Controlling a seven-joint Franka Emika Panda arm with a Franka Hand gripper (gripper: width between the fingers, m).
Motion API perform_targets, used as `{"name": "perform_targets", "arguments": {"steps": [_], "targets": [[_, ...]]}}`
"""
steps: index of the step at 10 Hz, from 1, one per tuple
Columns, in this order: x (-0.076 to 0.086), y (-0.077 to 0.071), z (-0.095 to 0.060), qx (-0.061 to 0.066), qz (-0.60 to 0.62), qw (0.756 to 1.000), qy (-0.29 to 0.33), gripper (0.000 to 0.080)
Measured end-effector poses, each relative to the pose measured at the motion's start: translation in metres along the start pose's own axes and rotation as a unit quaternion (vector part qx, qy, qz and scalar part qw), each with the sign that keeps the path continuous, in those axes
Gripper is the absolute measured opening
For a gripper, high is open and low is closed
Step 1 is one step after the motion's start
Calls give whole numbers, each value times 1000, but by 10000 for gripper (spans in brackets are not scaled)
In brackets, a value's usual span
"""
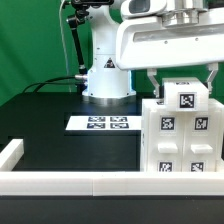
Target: Assemble cabinet
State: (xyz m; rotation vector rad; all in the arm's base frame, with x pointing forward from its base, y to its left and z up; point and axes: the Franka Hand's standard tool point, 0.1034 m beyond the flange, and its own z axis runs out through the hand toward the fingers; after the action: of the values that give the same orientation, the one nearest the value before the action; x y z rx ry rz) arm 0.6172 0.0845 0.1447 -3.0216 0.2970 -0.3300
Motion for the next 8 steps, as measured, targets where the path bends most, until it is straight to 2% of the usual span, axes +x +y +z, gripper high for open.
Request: {"name": "perform_targets", "arguments": {"steps": [5,8], "targets": [[1,2,0,-1,149,989,1,556],[-4,4,-3,-4,313,950,0,556]]}}
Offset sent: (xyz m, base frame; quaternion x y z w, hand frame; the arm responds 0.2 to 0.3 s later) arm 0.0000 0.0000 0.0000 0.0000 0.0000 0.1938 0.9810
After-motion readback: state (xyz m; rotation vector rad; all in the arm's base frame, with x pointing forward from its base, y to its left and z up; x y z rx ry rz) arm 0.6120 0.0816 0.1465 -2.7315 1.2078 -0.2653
